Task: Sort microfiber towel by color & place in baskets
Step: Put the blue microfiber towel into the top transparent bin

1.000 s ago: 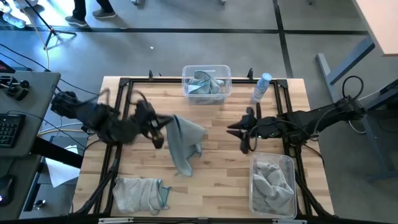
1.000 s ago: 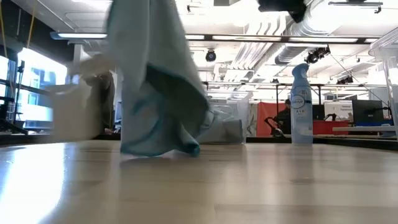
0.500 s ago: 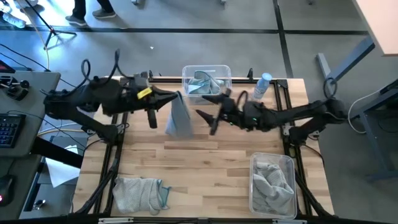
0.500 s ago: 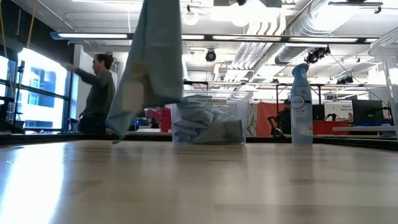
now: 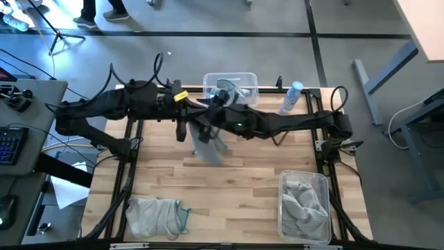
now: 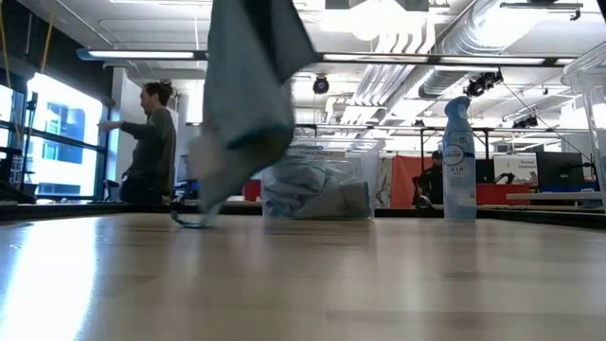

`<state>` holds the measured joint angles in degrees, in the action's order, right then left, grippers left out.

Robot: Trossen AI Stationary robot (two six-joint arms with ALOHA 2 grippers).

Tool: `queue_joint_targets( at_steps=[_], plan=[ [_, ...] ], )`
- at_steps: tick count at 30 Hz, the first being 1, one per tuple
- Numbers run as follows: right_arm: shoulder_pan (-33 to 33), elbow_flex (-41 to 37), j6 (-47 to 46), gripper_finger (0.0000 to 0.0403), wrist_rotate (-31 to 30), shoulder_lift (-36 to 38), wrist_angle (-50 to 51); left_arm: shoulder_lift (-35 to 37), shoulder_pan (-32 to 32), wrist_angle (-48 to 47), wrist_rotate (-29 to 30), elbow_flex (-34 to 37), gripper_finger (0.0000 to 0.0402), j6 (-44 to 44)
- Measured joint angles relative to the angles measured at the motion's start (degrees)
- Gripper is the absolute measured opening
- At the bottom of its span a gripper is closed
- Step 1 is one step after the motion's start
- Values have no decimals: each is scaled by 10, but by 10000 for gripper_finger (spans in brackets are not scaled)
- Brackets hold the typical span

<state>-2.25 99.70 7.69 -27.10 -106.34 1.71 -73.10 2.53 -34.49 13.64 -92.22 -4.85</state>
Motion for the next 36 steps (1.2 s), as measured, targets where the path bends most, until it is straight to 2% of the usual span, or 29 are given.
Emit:
queue_joint_targets(
  at_steps=[5,10,13,17,18,22,26,32,36],
  plan=[
    [12,46,-91,273,42,-24,122,10,-7,-16,36,-36,0,40],
    [18,44,-132,210,80,-40,149,30,-11,-3,66,-73,0,88],
    [19,46,-142,150,82,-40,162,31,-11,-11,78,-84,0,92],
    [19,44,-120,32,83,-42,169,37,-11,-17,82,-85,1,91],
    [20,44,-112,17,83,-38,169,37,-11,-20,83,-85,1,88],
    [24,45,-103,19,77,-23,169,30,-11,-57,86,-85,10,79],
    [35,45,-99,5,77,-7,177,25,-15,-93,88,-85,41,67],
    [64,45,-98,3,76,24,187,26,-26,-137,136,-85,92,64],
    [93,45,-96,3,59,51,186,39,-32,-200,158,-85,104,35]
  ],
)
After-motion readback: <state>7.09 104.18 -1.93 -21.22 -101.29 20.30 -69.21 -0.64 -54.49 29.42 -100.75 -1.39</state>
